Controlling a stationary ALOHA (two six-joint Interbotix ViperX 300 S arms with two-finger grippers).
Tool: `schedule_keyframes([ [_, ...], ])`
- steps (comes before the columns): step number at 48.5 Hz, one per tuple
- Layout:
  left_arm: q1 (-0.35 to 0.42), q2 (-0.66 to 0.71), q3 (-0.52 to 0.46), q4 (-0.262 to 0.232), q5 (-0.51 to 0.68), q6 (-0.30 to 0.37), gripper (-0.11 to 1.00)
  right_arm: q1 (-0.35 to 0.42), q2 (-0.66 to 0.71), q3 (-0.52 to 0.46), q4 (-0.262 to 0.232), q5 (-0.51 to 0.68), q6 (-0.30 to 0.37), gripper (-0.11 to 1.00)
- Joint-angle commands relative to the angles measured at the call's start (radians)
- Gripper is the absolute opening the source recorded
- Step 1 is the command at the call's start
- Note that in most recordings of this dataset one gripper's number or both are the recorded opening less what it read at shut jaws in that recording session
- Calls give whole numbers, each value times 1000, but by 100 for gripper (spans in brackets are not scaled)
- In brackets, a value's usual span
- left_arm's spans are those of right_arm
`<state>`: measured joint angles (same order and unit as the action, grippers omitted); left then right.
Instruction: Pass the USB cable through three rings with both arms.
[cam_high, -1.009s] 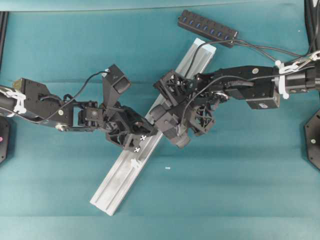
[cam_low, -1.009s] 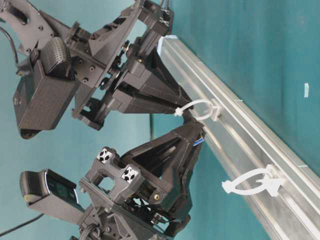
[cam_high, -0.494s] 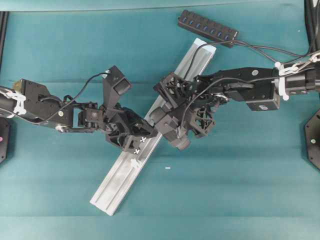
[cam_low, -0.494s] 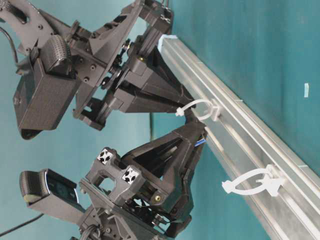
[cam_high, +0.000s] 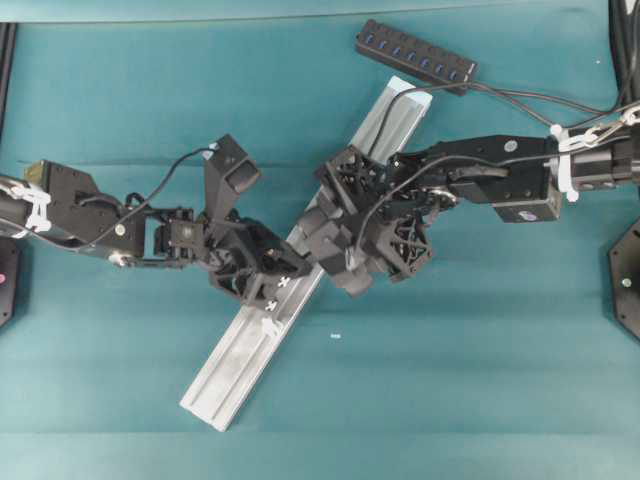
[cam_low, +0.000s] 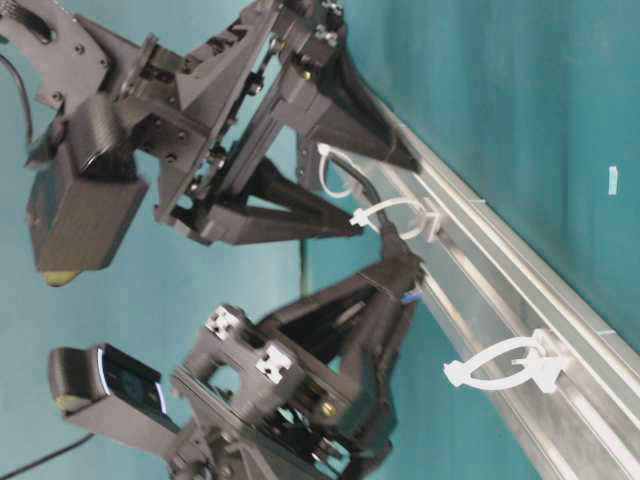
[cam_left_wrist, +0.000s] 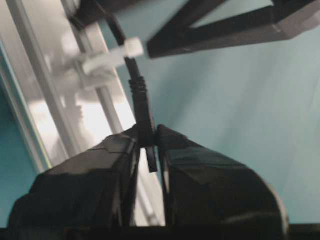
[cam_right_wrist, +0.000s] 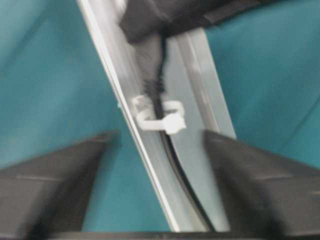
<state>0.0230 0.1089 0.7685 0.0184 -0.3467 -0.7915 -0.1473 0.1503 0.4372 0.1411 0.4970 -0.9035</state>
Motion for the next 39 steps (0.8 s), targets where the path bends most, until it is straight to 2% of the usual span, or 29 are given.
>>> schedule_keyframes([
  [1, -15, -17, 2, 2, -5, -3, 12, -2, -20, -5, -6, -2, 29, 90],
  [12, -49, -52, 60, 2, -12, -140, 12, 17, -41, -5, -6, -32, 35, 86],
  [39, -55, -78, 67, 2, -15, -144, 10, 74, 34, -26, -11, -115, 35, 85],
])
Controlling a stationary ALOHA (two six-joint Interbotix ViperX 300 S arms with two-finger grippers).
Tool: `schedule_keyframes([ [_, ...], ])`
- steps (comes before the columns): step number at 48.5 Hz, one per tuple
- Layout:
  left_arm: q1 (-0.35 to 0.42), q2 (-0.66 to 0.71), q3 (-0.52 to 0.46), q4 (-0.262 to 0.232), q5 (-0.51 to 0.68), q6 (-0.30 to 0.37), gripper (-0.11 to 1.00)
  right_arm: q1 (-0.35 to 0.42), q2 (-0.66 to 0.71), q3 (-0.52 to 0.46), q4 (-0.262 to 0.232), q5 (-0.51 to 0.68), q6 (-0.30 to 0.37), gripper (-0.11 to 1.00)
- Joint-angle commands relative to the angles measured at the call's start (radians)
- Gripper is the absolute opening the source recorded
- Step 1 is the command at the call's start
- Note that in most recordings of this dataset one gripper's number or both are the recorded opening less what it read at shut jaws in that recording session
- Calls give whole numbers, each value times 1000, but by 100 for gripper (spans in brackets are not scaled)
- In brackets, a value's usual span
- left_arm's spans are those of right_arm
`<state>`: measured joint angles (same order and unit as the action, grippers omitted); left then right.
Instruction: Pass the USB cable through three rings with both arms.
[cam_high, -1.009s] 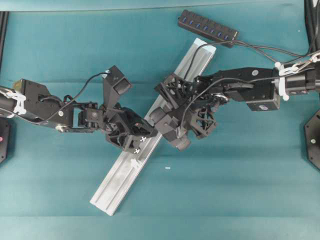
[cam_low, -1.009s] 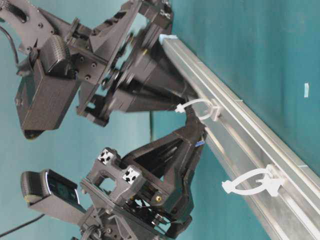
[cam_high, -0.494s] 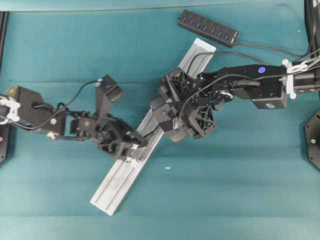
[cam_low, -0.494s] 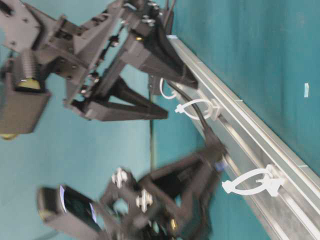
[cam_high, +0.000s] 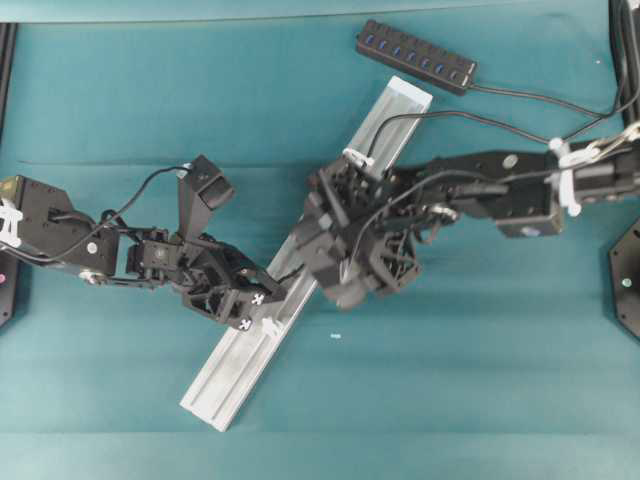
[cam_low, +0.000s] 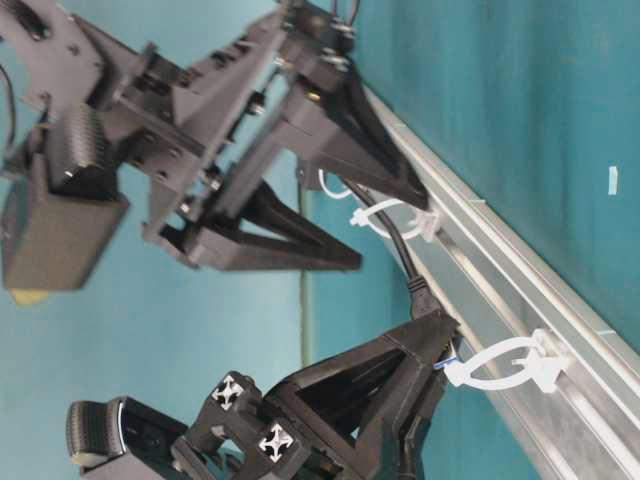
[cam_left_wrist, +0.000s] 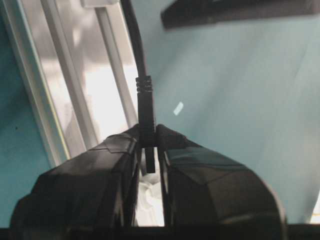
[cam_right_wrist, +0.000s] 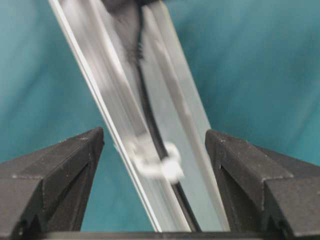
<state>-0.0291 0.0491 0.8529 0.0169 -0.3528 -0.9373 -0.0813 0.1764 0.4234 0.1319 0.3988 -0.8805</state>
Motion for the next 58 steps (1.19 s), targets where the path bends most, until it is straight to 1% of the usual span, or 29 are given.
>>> schedule_keyframes([
  [1, -3, -18, -17, 3, -9, 2, 10, 9, 11, -14, 0, -20, 12, 85],
  [15, -3, -18, -17, 3, -14, 2, 10, 9, 31, -18, -2, -29, 11, 82],
  [21, -2, -17, -20, 3, -20, 2, 10, 9, 38, -21, -2, -32, 8, 76],
  [24, -2, -17, -23, 3, -25, 2, 10, 9, 41, -28, -2, -35, 5, 71],
  [26, 0, -17, -23, 3, -28, 2, 10, 9, 43, -32, -2, -35, 5, 66],
  [28, 0, -17, -26, 3, -31, 2, 10, 9, 44, -38, -2, -34, 5, 57],
  [36, 0, -15, -28, 3, -34, 5, 10, 9, 51, -63, -2, -11, 8, 16],
  [38, -2, -15, -28, 3, -34, 5, 10, 9, 51, -67, -2, -3, 9, 9],
  [39, 0, -15, -28, 3, -34, 5, 10, 9, 51, -69, -2, 2, 9, 8],
  [51, 2, -17, -31, 3, -34, 3, 10, 8, 54, -75, -2, 26, 8, 7],
  [58, 3, -18, -31, 3, -32, 3, 10, 8, 54, -75, -11, 28, 8, 7],
])
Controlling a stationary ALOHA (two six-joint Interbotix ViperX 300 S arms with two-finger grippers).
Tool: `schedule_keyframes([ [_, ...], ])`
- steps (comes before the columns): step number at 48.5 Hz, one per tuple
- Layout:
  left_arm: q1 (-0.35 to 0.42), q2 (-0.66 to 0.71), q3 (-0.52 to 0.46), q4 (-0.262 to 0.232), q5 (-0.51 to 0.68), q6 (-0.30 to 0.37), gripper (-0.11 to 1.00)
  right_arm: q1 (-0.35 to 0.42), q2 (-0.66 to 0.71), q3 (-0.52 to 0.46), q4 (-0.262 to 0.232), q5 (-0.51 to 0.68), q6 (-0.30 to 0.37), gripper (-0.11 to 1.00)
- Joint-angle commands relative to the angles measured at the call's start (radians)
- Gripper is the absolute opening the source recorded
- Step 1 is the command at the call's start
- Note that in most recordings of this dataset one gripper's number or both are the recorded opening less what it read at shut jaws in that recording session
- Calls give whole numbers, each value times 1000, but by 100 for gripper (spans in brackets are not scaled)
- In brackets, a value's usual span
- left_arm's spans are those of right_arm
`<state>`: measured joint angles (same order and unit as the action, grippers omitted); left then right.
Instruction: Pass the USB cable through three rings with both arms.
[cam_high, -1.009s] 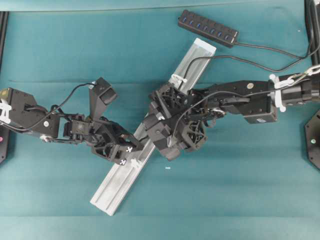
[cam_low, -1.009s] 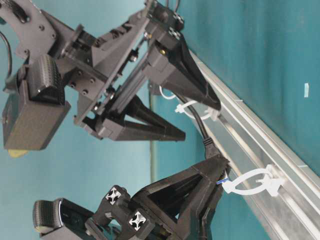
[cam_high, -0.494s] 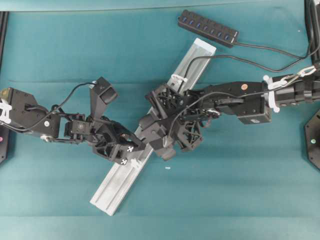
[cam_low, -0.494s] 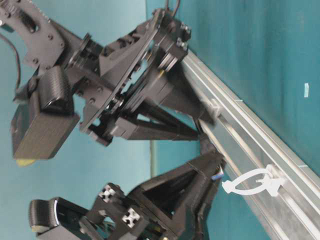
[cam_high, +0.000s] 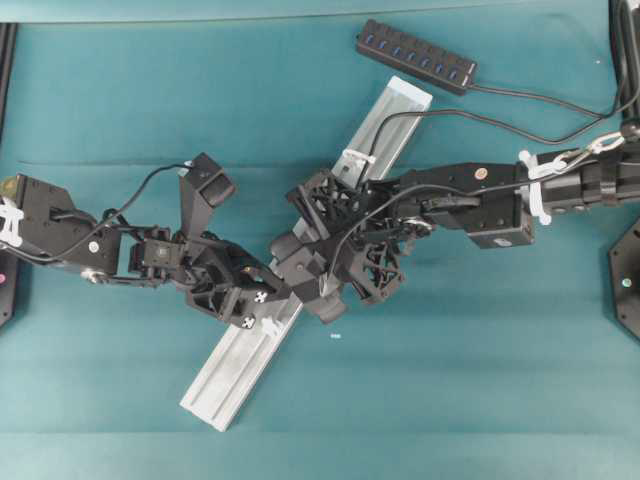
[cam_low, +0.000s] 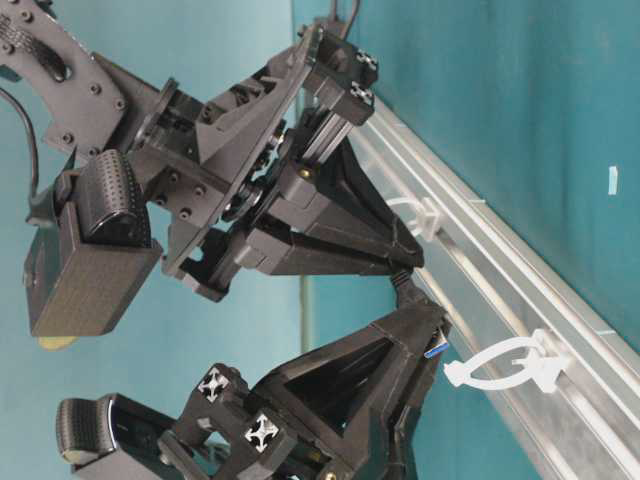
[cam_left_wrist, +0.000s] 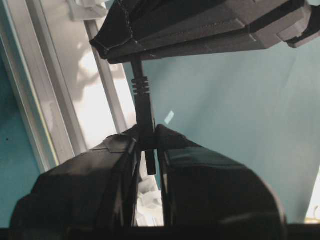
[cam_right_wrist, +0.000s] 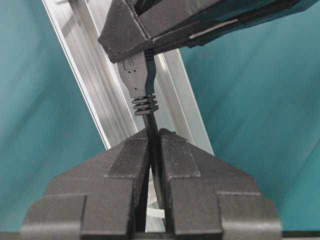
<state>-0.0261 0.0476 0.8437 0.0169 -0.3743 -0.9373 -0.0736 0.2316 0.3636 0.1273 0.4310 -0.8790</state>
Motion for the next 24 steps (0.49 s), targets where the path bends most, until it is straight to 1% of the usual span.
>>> schedule_keyframes([
  [1, 2, -17, -21, 3, -9, 3, 10, 0, -2, -15, -9, -5, 6, 7],
  [4, 3, -17, -21, 3, -8, 0, 13, 0, -2, -15, -15, -5, 5, 7],
  [7, 3, -20, -21, 3, -8, -2, 22, 0, -2, -17, -28, 2, 5, 7],
  [10, 5, -21, -21, 3, -8, 0, 38, 2, -2, -18, -37, 5, 3, 7],
  [12, 8, -20, -20, 3, -8, 0, 52, 2, -2, -20, -43, 8, 3, 7],
  [16, 11, -25, -18, 3, -6, 0, 76, 0, 0, -23, -54, 8, 3, 7],
  [19, 12, -38, -21, 3, 0, 3, 90, 2, 3, -28, -64, 9, 0, 7],
  [21, 12, -52, -23, 3, 6, 5, 96, 2, 3, -31, -75, 11, 0, 7],
  [22, 14, -60, -20, 3, 12, 6, 98, 2, 5, -31, -81, 11, -2, 7],
  [24, 14, -78, -14, 3, 26, 6, 97, 2, 5, -31, -97, 18, -2, 7],
])
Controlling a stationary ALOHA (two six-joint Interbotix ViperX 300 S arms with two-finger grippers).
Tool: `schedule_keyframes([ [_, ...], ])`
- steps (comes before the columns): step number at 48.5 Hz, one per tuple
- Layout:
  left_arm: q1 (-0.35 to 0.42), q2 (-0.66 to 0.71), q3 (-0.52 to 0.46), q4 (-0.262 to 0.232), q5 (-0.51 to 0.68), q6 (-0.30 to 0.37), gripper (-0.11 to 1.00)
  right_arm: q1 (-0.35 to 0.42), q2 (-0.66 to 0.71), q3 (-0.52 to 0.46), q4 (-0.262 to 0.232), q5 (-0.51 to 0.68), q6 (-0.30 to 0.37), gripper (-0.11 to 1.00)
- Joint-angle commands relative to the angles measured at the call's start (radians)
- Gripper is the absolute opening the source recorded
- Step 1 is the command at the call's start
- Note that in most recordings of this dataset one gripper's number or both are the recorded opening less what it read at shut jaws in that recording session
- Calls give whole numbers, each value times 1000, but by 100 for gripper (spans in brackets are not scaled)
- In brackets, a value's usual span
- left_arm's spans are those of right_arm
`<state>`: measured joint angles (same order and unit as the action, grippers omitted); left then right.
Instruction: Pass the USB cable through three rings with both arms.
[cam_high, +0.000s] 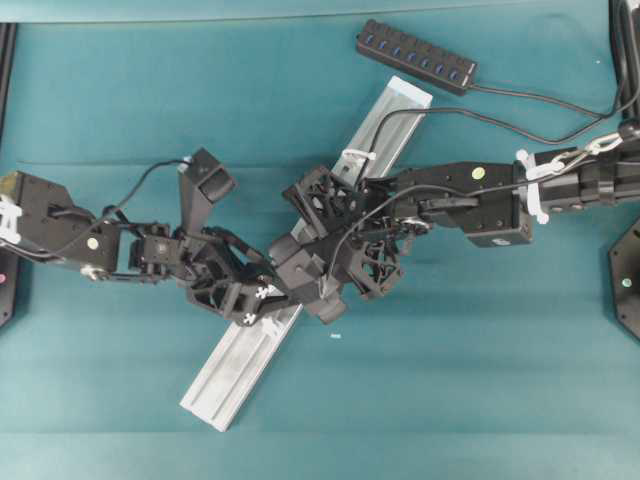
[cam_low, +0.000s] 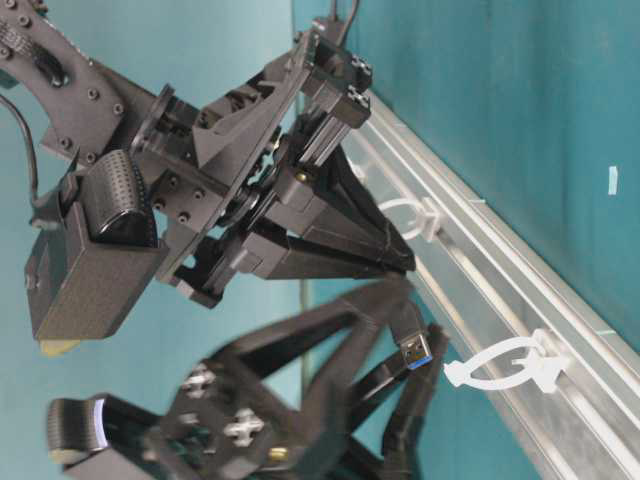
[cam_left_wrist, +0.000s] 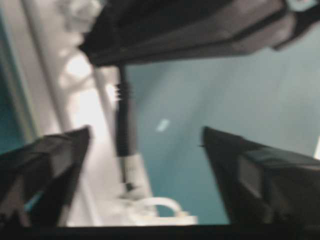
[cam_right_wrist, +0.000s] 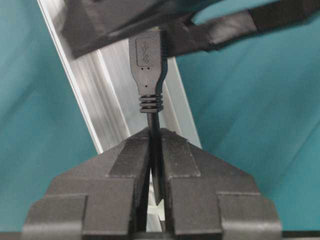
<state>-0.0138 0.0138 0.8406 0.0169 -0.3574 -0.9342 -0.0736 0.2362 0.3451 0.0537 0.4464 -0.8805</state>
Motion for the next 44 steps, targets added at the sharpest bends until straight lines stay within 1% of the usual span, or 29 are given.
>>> schedule_keyframes([
  [1, 2, -55, -8, 3, 20, 3, 96, 2, 0, -12, -28, 8, -2, 7],
  [5, -2, -103, 21, 3, 71, 3, 92, 3, 0, -12, -32, 21, -2, 7],
  [14, -23, -239, 95, 3, 189, 2, 92, 21, -2, -9, -32, 28, -6, 7],
  [19, -35, -330, 132, 3, 238, 3, 92, 29, 0, -9, -32, 21, -23, 7],
  [26, -51, -417, 170, 3, 308, 3, 91, 37, 2, -11, -32, 21, -40, 7],
  [37, -77, -517, 227, 5, 362, 2, 91, 49, 2, -3, -32, 25, -41, 7],
  [44, -78, -571, 249, 3, 403, 2, 91, 60, 14, -3, -32, 20, -41, 7],
])
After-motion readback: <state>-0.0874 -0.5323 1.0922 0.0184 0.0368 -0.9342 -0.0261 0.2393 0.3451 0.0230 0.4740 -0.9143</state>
